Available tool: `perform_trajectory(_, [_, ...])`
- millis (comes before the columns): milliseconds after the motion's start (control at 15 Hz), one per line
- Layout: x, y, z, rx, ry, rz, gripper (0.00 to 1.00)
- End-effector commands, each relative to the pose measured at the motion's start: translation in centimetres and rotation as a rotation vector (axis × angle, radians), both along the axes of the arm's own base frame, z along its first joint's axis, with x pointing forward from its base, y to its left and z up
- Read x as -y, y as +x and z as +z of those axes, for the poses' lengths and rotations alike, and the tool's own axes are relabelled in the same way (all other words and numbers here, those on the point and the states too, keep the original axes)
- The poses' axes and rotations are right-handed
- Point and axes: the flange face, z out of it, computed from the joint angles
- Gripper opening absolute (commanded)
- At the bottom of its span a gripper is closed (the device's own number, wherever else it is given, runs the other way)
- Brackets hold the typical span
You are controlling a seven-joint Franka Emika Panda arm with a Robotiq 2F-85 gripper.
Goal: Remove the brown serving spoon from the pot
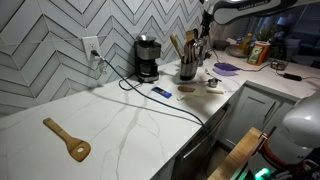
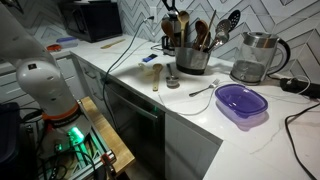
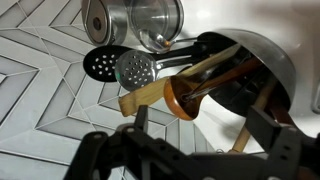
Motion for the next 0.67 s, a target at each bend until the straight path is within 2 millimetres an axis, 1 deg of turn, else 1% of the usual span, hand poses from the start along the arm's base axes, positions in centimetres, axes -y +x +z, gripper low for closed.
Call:
perform_trajectory(0, [0.0, 0.2, -0.1, -0.002, -0.006, 0.003, 1.00])
perform_trajectory(267, [0.3, 0.3, -0.1, 0.004, -0.034, -0.007, 1.00])
perform_trajectory(400, [0.1, 1.3, -0.3, 0.067, -0.052, 0.050, 1.00])
perform_trajectory(600, [0.0, 2.7, -1.3, 0.108, -0.098, 0.118, 1.00])
